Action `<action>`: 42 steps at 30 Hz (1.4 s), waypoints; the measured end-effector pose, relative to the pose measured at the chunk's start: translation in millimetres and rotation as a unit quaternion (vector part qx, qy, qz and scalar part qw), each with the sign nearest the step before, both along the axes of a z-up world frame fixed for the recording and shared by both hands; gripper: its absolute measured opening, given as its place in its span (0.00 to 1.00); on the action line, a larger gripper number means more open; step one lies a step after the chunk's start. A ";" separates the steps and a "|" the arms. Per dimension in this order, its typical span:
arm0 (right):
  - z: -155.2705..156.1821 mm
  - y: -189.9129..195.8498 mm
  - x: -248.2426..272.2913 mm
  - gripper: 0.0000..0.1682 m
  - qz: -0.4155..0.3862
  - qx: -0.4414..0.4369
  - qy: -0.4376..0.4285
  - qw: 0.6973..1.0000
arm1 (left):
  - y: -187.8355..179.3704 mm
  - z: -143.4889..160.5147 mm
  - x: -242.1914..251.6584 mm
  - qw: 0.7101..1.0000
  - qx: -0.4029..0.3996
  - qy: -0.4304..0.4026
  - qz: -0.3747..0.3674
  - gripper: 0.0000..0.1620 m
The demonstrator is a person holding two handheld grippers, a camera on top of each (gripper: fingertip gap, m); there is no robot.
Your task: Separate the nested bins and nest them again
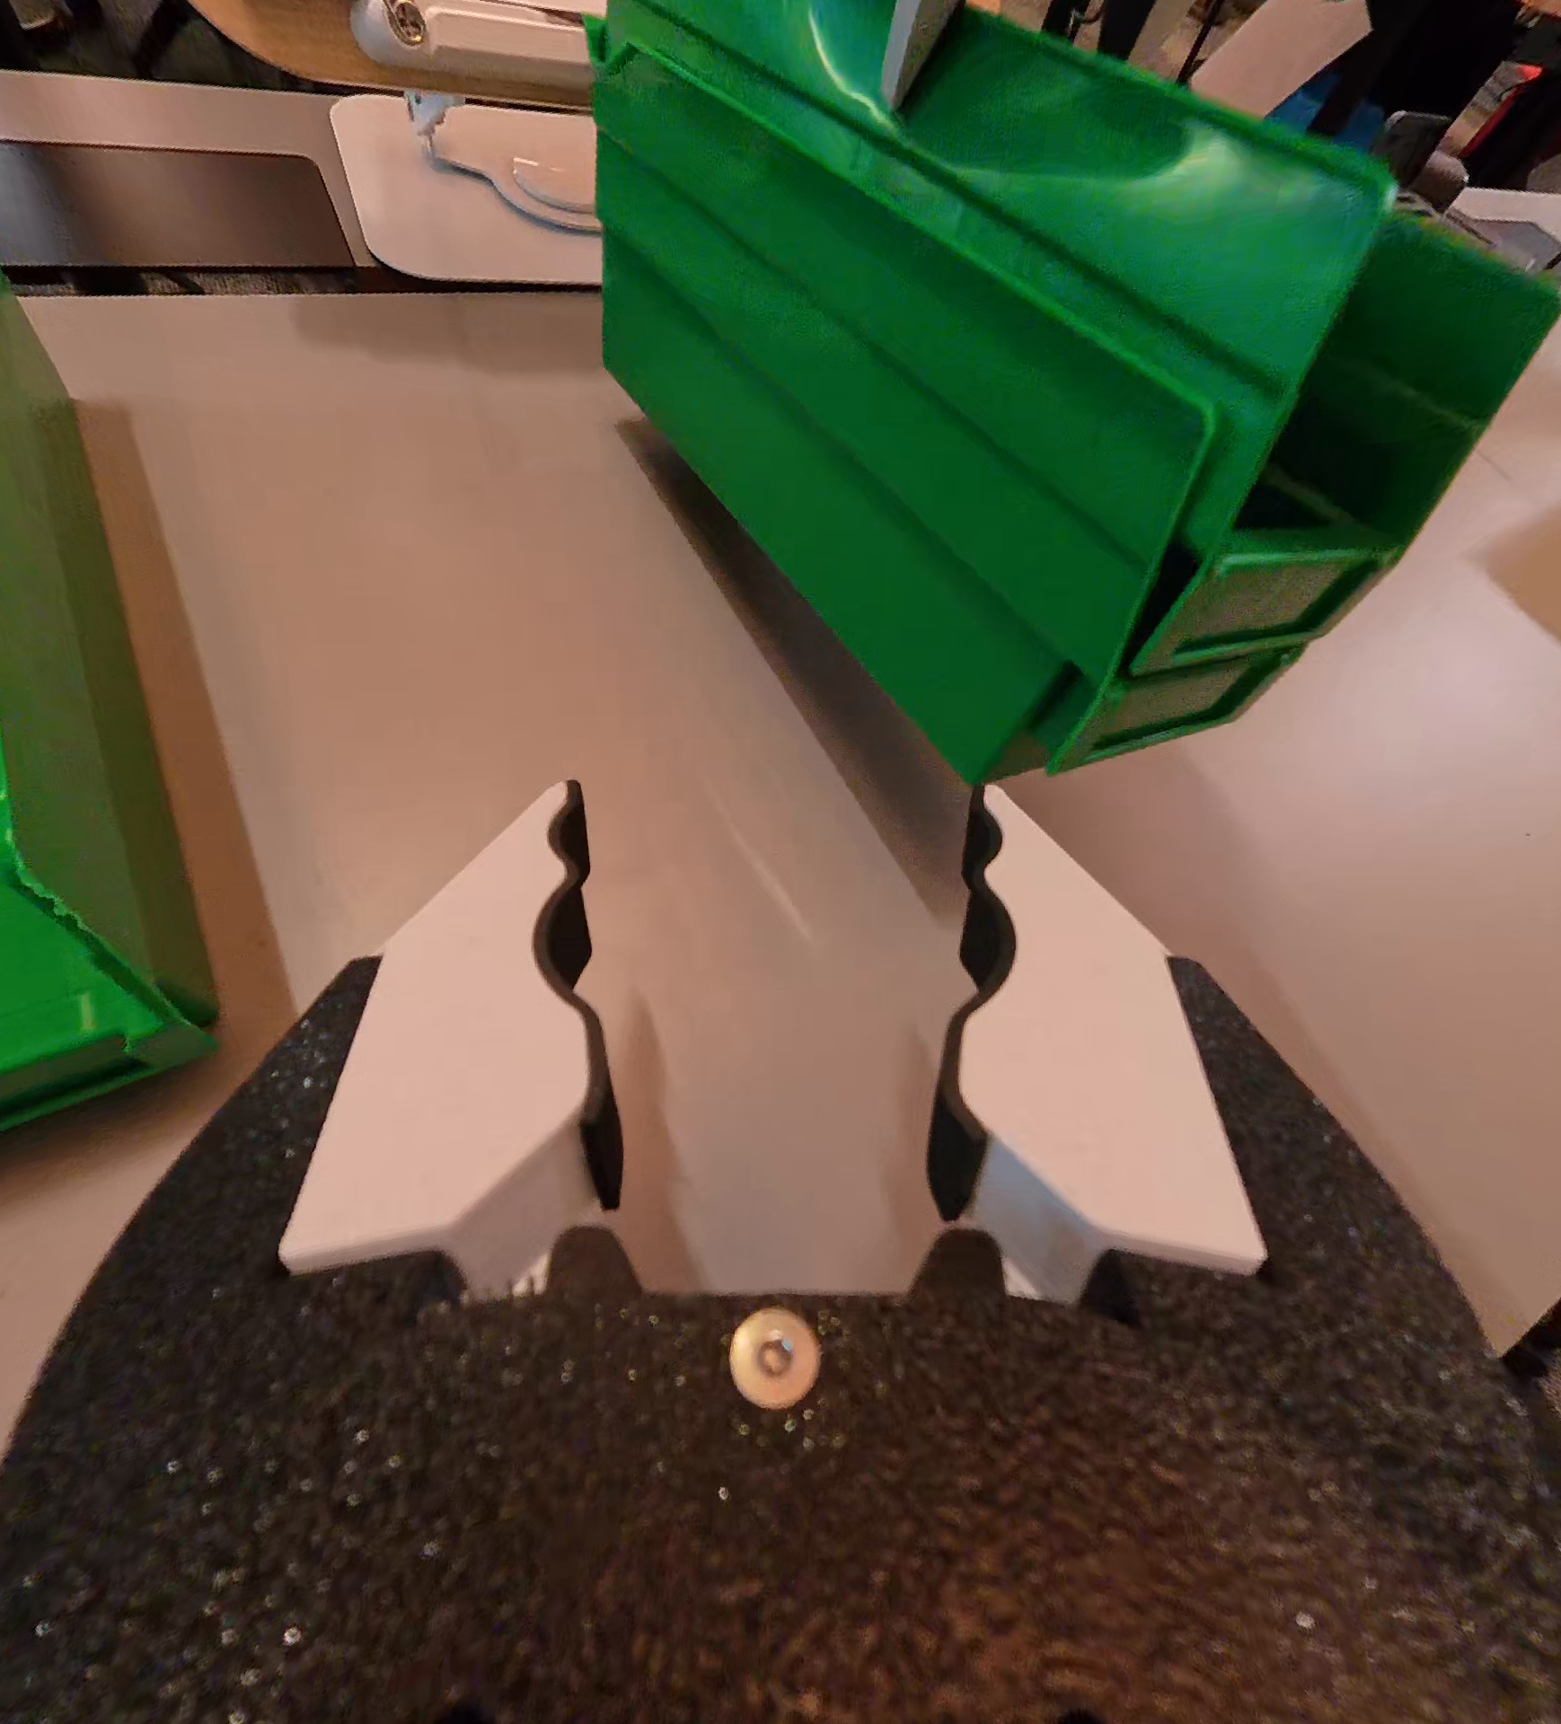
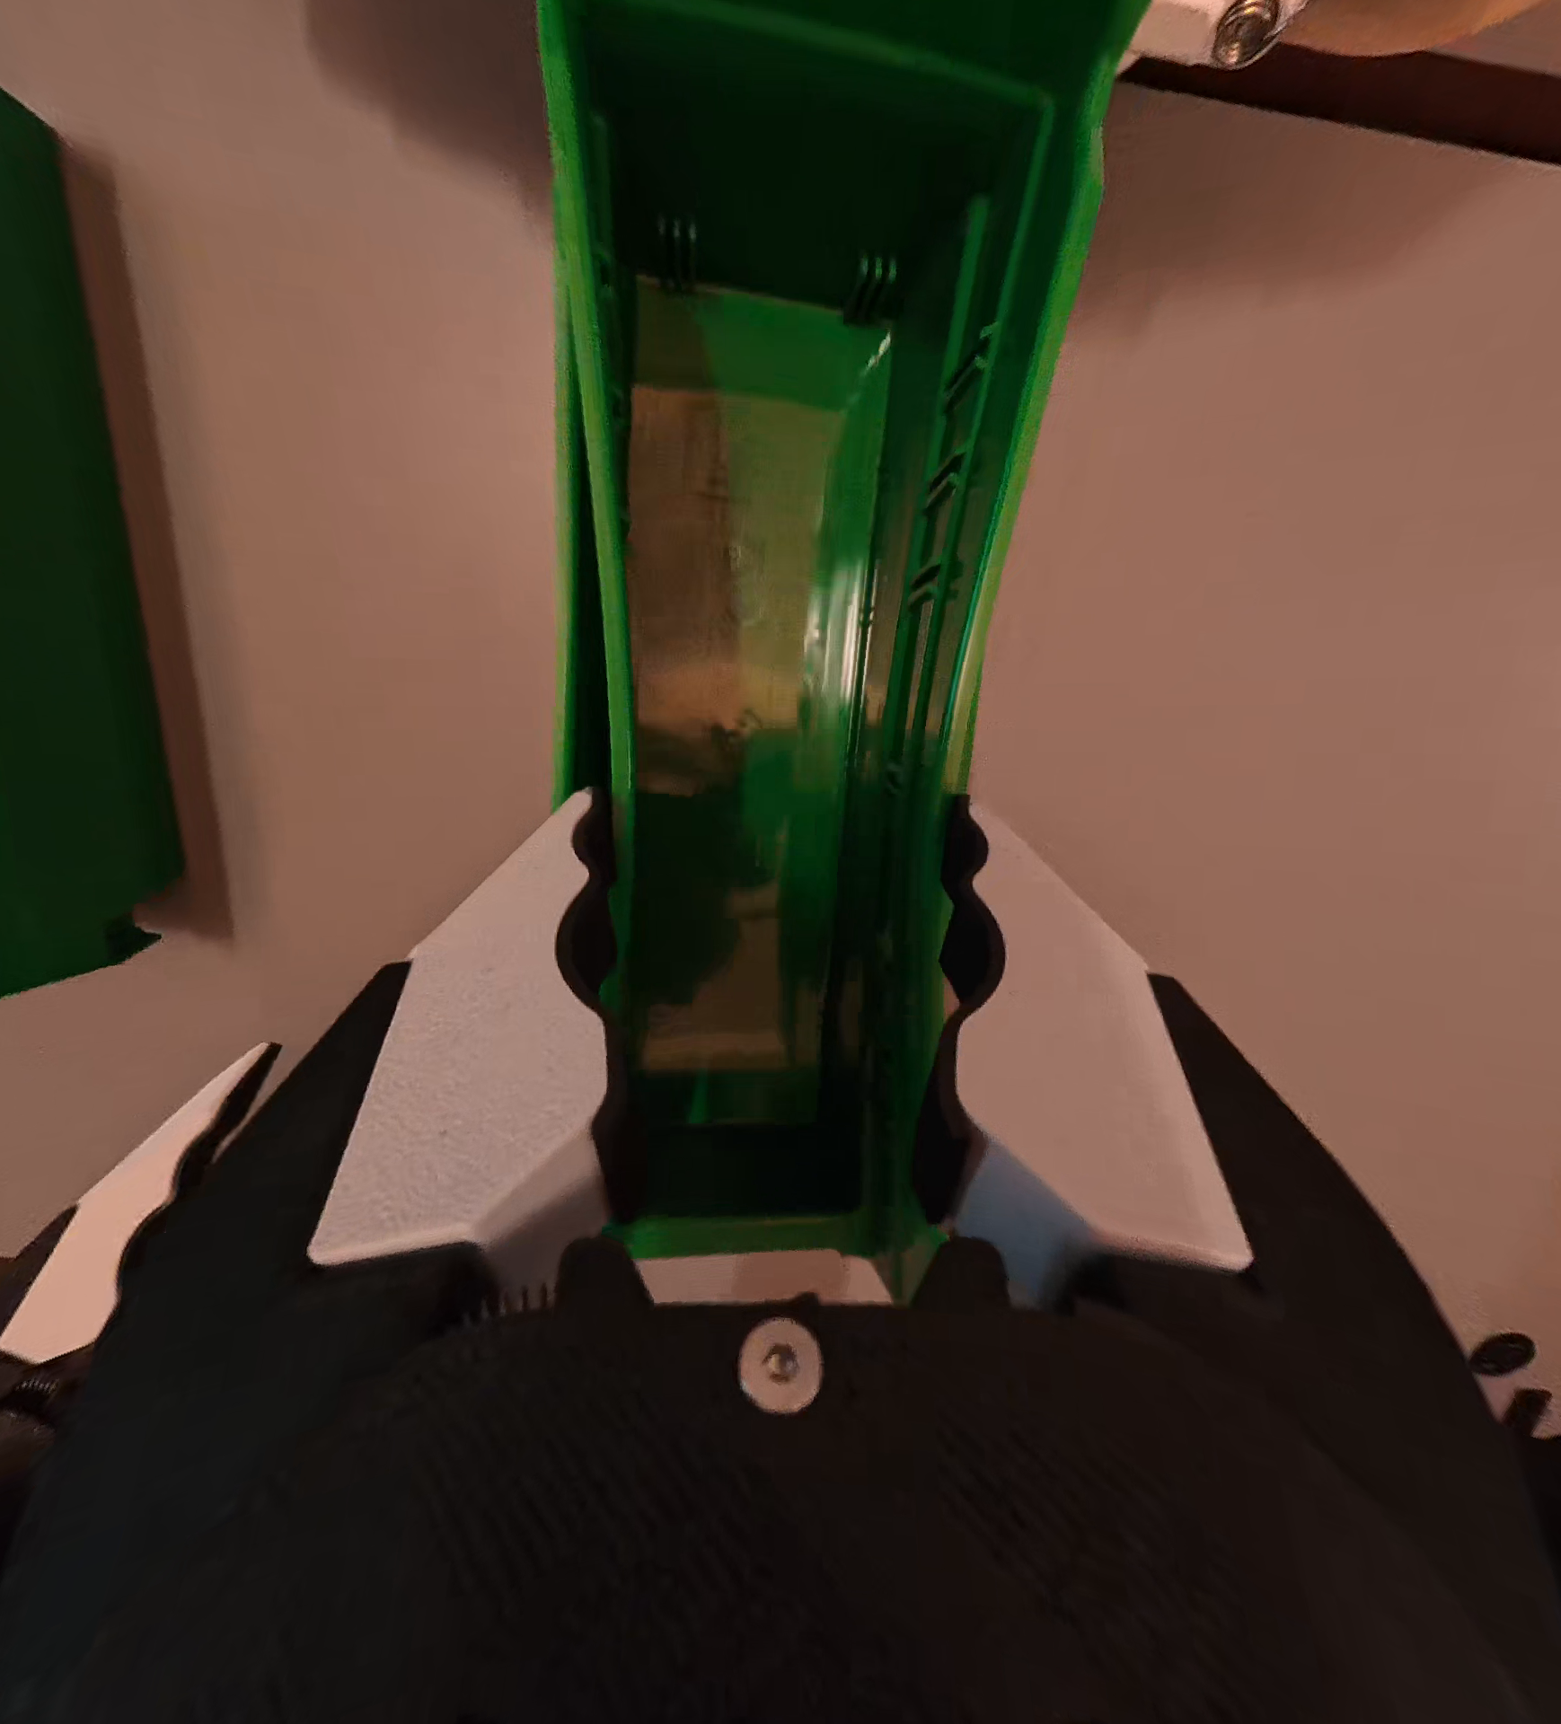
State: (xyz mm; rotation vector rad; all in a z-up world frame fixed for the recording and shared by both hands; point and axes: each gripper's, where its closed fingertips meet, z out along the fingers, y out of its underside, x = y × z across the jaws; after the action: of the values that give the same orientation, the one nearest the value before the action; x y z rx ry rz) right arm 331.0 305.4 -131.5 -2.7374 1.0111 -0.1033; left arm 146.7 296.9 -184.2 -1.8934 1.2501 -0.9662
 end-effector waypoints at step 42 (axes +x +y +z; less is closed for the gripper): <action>-36.6 -4.7 -0.3 0.51 0.026 -0.043 -0.039 0.998 | 1.7 -18.6 20.4 0.999 -0.043 0.009 -0.007 0.46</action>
State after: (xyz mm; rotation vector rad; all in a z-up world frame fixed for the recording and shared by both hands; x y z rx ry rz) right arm 330.7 300.6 -168.1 -2.8105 0.9344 -0.2496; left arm 167.1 298.6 -202.8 -1.9653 1.2522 -1.0279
